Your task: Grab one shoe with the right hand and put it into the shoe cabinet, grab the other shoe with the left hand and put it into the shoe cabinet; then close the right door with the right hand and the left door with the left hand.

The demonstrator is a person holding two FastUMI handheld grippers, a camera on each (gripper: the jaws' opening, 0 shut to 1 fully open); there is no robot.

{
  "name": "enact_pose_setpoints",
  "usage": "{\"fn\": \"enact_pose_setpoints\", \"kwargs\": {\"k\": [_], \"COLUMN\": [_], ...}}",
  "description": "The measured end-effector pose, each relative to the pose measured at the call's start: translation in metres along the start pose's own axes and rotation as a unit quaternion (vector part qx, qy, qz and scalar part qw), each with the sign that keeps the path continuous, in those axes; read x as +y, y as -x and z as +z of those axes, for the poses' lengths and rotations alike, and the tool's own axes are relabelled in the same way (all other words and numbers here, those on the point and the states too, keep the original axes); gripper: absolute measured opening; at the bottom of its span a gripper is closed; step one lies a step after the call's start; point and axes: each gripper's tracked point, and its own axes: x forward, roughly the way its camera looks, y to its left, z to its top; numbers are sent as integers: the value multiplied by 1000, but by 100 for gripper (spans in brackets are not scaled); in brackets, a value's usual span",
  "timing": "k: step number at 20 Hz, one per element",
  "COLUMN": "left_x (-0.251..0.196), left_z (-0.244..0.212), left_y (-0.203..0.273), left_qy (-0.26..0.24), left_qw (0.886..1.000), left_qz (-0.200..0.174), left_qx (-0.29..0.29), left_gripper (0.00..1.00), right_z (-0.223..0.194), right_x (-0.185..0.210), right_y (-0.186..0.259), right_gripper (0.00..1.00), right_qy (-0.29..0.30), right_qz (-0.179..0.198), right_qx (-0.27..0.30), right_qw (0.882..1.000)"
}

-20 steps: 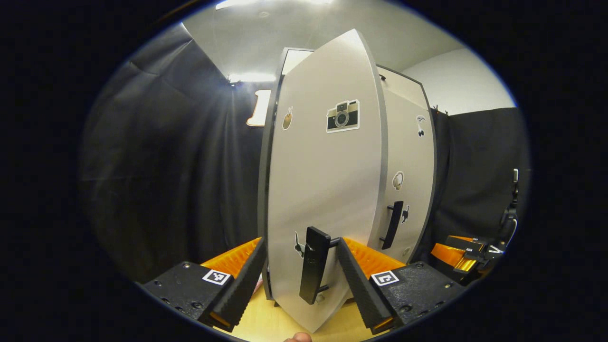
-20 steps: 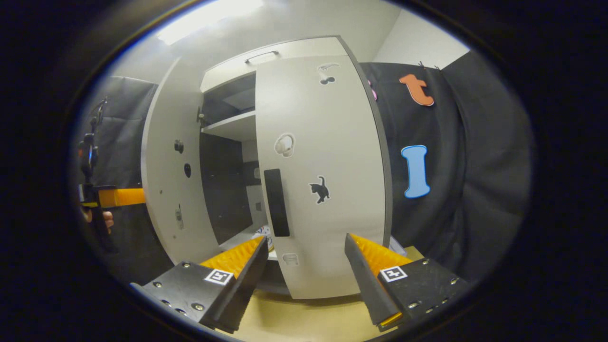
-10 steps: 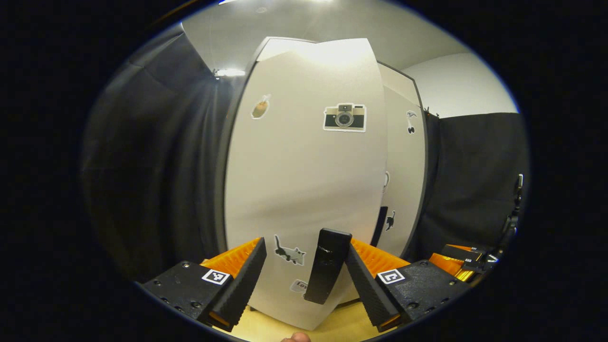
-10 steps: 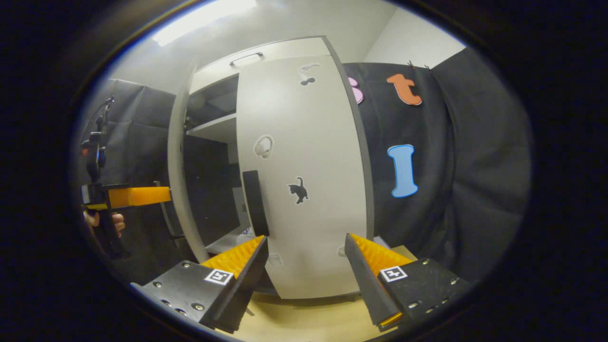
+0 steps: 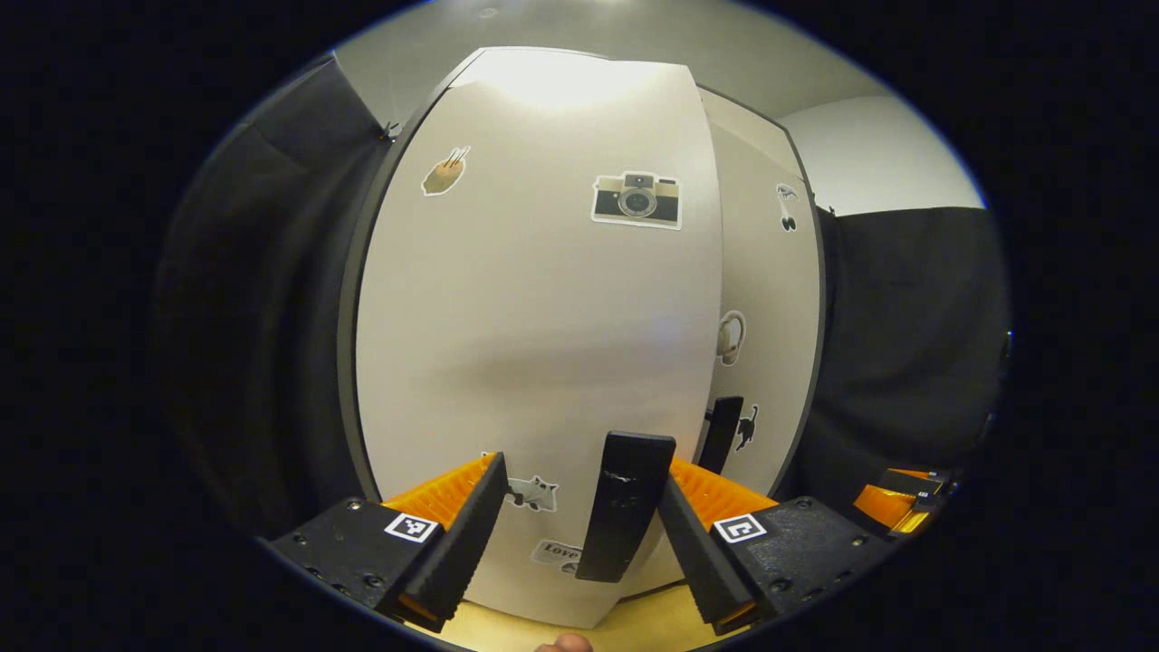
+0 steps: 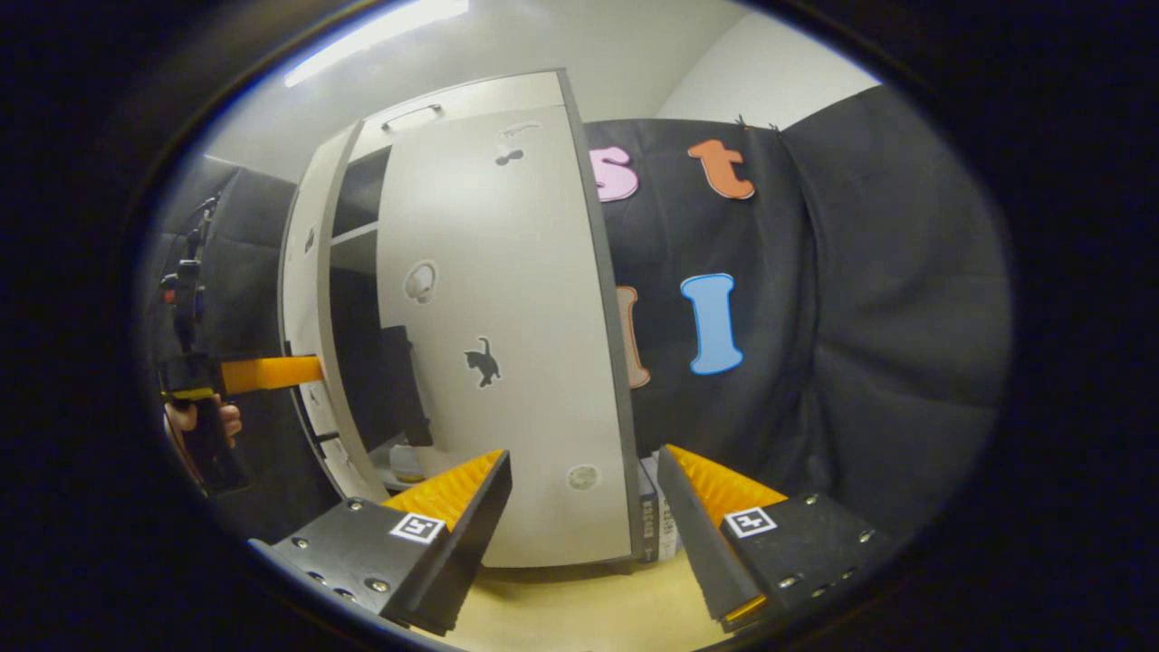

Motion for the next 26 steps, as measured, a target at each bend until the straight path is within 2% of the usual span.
{"fn": "enact_pose_setpoints", "kwargs": {"k": [3, 4, 6, 14, 15, 21, 22, 25, 26], "left_x": [0, -1, -1, -2, -2, -3, -3, -4, -5], "left_z": [0, 1, 1, -2, -3, -4, -3, -3, 2], "left_y": [-4, -6, -11, -17, -17, -15, -15, -14, -11], "left_qy": [-5, -8, -12, -34, -36, -41, -42, -45, -44], "left_qw": [1000, 1000, 1000, 999, 999, 999, 999, 998, 998], "left_qz": [3, 3, 3, 24, 26, 31, 32, 34, 35], "left_qx": [0, 0, 0, -3, -3, -6, -6, -6, -12], "left_gripper": [96, 97, 97, 98, 96, 98, 98, 98, 98], "right_z": [1, 1, 0, 0, 0, 2, 2, 8, 11], "right_x": [-9, -11, -15, -34, -35, -33, -32, -26, -23], "right_y": [0, -1, 1, 7, 8, 11, 12, 17, 18], "right_gripper": [96, 93, 96, 96, 93, 96, 100, 93, 96], "right_qy": [-6, -6, -3, -6, -6, -7, -6, 9, 12], "right_qz": [-10, -13, -19, -45, -47, -46, -45, -42, -39], "right_qx": [1, 1, 1, 2, 2, 1, 1, -4, -6], "right_qw": [1000, 1000, 1000, 999, 999, 999, 999, 999, 999]}}
